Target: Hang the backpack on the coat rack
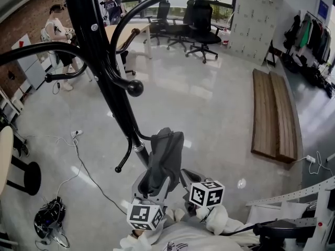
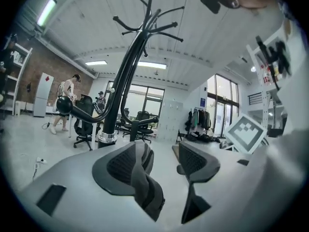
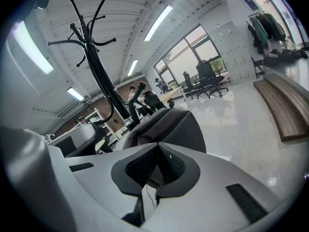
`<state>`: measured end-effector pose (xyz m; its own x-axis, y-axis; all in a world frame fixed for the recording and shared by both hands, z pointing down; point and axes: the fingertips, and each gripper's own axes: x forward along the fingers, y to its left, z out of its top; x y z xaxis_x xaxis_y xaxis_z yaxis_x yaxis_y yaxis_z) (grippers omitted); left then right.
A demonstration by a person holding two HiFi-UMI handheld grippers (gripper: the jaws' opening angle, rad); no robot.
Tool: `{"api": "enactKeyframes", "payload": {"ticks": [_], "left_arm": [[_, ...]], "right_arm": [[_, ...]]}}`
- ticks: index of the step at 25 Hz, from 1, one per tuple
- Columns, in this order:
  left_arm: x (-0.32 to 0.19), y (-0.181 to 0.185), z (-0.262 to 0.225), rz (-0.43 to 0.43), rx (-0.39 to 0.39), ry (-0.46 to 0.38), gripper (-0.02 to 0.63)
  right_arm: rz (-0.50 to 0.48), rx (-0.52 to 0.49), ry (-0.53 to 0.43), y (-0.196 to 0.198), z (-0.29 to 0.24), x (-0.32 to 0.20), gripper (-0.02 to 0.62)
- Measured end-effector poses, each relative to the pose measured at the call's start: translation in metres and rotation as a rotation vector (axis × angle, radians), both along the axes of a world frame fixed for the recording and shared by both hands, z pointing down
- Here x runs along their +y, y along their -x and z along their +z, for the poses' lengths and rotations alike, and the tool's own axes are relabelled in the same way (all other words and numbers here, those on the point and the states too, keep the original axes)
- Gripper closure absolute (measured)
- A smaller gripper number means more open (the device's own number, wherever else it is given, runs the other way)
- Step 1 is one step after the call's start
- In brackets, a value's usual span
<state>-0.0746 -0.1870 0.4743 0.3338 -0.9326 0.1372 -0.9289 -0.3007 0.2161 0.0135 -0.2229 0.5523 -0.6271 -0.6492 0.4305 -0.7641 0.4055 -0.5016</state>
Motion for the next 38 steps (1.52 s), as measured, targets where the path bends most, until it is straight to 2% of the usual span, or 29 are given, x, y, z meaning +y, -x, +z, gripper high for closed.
{"api": "enactKeyframes", "payload": {"ticks": [1,3,6,9,15,21,24,31,35,38], "left_arm": [[0.001,0.0,-0.002,-0.008,0.005,-0.004,0.346],[0.001,0.002,-0.003,-0.035,-0.001,-0.001,0.465],[0.0,0.005,0.002,-0.067,0.009,0.021,0.507],[0.0,0.011,0.009,-0.111,0.011,0.053,0.584],[0.009,0.012,0.019,-0.128,0.036,0.111,0.603],[0.018,0.014,0.032,-0.125,0.09,0.188,0.603],[0.023,0.016,0.034,-0.124,0.095,0.2,0.603],[0.039,0.011,0.034,-0.037,0.068,0.228,0.603],[0.062,0.016,0.043,0.032,0.073,0.269,0.603],[0.081,0.021,0.049,0.053,0.071,0.277,0.603]], "right_arm": [[-0.003,-0.001,0.003,0.0,0.001,0.002,0.583],[-0.007,-0.003,0.007,0.0,0.002,0.005,0.583],[-0.011,-0.001,0.005,-0.003,0.003,0.007,0.583],[-0.02,0.016,-0.018,-0.007,0.002,0.01,0.583],[-0.049,0.026,-0.051,-0.006,0.0,0.018,0.583],[-0.064,-0.037,-0.074,0.008,-0.004,0.027,0.583],[-0.064,-0.027,-0.099,0.012,-0.008,0.035,0.583],[-0.006,-0.024,-0.117,0.016,-0.015,0.057,0.583],[0.028,-0.006,-0.113,0.025,-0.013,0.08,0.583],[0.053,0.006,-0.111,0.026,-0.01,0.103,0.583]]}}
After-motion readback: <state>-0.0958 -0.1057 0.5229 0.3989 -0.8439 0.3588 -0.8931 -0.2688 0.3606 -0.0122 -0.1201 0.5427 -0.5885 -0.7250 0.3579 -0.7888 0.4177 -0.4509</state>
